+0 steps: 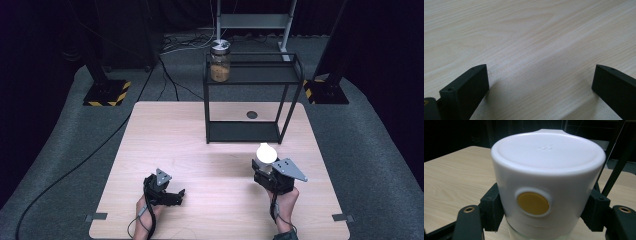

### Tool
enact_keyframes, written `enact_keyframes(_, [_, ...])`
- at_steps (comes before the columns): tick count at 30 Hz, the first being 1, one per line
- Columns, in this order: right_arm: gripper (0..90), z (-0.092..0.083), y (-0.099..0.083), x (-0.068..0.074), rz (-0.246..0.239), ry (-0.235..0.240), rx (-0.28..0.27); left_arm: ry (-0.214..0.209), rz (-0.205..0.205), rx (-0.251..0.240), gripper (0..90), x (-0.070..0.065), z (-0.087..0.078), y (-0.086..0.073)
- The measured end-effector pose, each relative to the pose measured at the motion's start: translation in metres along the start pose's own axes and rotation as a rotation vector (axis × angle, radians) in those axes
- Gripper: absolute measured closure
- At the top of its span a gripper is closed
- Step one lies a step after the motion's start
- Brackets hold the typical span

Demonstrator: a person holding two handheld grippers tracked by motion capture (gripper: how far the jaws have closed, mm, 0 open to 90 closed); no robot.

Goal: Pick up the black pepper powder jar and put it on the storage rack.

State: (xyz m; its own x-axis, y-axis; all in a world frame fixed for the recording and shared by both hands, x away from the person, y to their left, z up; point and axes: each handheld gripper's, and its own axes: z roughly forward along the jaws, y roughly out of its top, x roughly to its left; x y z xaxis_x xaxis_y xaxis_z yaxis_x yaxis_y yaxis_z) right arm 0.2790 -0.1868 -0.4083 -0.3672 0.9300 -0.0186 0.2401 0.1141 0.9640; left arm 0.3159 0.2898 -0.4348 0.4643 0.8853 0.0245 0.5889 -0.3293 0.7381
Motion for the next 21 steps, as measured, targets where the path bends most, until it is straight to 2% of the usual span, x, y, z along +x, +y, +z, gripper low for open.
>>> enact_keyframes(10, [29.8,-0.001,0.021,-0.007,-0.019,0.001,-0.017,0.000,0.000,0.000,0.6,0.000,0.000,0.000])
enact_keyframes(21, [29.8,-0.004,0.034,-0.015,-0.016,-0.024,-0.033,-0.002,0.005,-0.001,0.6,0.000,0.000,0.000])
